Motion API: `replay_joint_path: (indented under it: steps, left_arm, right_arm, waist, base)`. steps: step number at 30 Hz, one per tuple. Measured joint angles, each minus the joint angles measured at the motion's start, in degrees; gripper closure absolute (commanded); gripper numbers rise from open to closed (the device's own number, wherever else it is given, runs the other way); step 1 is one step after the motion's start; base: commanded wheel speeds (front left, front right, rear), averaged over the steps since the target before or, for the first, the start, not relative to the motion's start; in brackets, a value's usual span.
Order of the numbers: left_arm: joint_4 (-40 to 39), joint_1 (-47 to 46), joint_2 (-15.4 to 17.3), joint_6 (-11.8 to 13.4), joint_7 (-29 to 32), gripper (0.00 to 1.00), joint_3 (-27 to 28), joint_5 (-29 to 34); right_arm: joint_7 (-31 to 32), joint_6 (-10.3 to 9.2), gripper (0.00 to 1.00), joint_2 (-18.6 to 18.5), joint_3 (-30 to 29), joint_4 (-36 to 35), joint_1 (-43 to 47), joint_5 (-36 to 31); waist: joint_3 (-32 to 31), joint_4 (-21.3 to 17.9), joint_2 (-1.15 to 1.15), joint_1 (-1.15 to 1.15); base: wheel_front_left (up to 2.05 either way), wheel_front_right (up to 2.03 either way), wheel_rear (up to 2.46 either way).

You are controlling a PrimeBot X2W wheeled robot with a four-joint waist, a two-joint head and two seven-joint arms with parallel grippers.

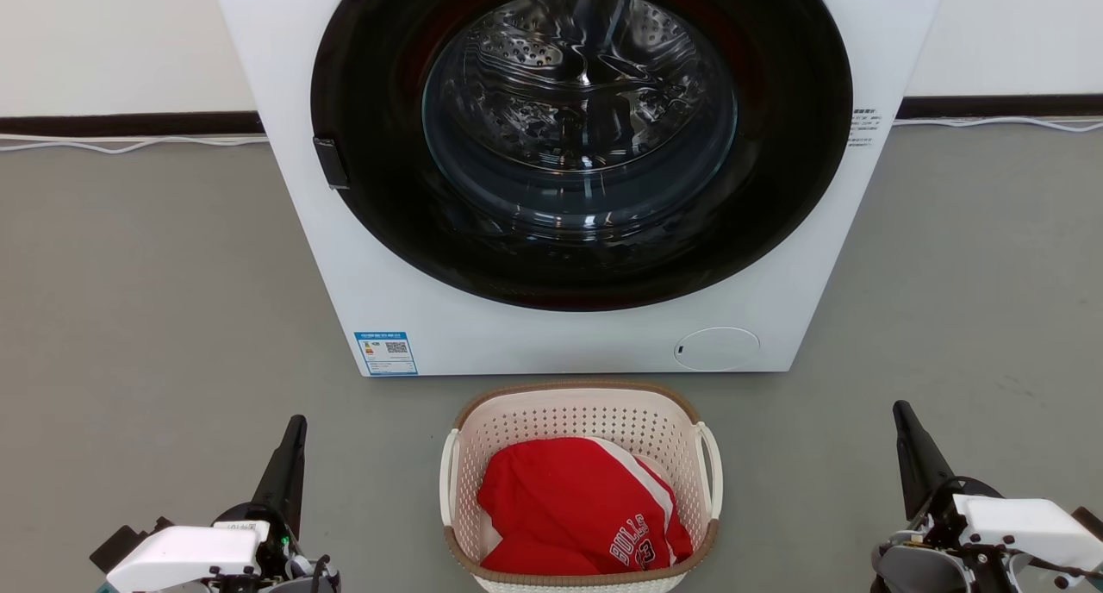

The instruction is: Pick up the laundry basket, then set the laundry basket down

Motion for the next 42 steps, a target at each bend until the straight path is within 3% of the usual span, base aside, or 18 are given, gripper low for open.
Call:
replay_joint_path:
  steps: [42]
  left_arm:
    - [0.0, 0.0, 0.0, 0.0, 0.0, 1.0, 0.0, 0.0]
  right_arm:
    - [0.0, 0.0, 1.0, 0.0, 0.0, 0.0, 0.0, 0.0]
  waist:
    - [0.0, 0.0, 0.0, 0.0]
  base:
    - [0.0, 0.0, 0.0]
